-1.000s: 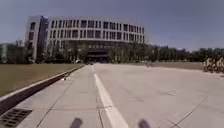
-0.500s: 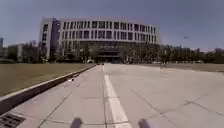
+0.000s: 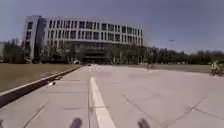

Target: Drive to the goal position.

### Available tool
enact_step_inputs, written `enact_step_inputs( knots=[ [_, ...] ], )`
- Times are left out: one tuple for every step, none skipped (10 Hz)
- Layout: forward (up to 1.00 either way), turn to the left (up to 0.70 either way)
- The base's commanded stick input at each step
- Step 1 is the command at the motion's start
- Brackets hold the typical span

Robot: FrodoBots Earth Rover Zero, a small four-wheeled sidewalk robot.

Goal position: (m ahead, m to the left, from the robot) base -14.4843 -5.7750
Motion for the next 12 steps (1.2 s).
enact_step_inputs(
  knots=[
    [1.00, -0.40],
    [1.00, -0.40],
    [1.00, -0.40],
    [1.00, -0.40],
    [1.00, -0.40],
    [1.00, -0.40],
    [1.00, -0.40],
    [1.00, -0.40],
    [1.00, -0.40],
    [1.00, -0.40],
    [1.00, -0.40],
    [1.00, -0.40]
  ],
)
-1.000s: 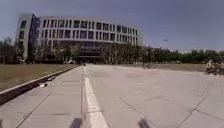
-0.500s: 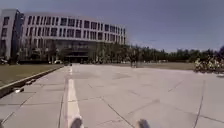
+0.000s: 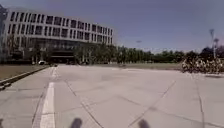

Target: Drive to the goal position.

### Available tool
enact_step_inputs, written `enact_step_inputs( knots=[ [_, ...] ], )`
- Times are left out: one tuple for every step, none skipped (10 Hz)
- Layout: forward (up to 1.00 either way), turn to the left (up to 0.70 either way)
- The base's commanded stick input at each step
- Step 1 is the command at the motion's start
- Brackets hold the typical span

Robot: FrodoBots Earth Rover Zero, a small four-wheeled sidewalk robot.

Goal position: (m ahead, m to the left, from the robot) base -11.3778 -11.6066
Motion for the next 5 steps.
enact_step_inputs(
  knots=[
    [1.00, -0.40],
    [1.00, -0.40],
    [1.00, -0.40],
    [1.00, -0.40],
    [1.00, -0.40]
  ],
)
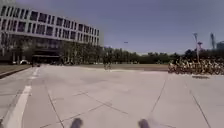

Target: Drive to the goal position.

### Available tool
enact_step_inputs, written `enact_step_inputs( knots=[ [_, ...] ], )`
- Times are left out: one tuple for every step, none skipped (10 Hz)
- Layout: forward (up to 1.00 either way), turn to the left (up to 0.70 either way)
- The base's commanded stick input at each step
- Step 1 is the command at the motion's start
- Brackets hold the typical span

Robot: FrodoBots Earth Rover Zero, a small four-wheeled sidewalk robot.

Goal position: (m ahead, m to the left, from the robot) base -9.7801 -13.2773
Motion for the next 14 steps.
enact_step_inputs(
  knots=[
    [1.00, -0.40],
    [1.00, -0.40],
    [1.00, -0.40],
    [1.00, -0.40],
    [1.00, -0.40],
    [1.00, -0.40],
    [1.00, -0.40],
    [1.00, -0.40],
    [1.00, -0.40],
    [0.17, -0.07],
    [0.00, 0.81],
    [-0.48, 0.71],
    [-1.00, 0.40],
    [-1.00, 0.40]
  ],
)
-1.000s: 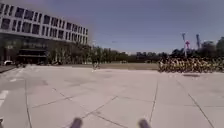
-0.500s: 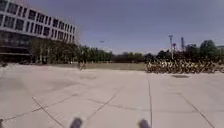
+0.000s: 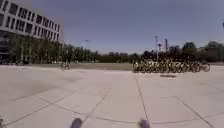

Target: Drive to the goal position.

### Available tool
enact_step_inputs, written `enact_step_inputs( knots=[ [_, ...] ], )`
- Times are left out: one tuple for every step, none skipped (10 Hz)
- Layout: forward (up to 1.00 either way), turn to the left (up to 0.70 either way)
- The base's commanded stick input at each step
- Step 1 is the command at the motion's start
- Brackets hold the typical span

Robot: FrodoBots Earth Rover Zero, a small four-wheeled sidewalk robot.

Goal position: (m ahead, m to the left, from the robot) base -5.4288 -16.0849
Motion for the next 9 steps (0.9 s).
enact_step_inputs(
  knots=[
    [-1.00, 0.40],
    [-1.00, 0.40],
    [-1.00, 0.40],
    [-1.00, 0.40],
    [-1.00, 0.40],
    [-1.00, 0.40],
    [-1.00, 0.40],
    [-1.00, 0.40],
    [-1.00, 0.40]
  ],
)
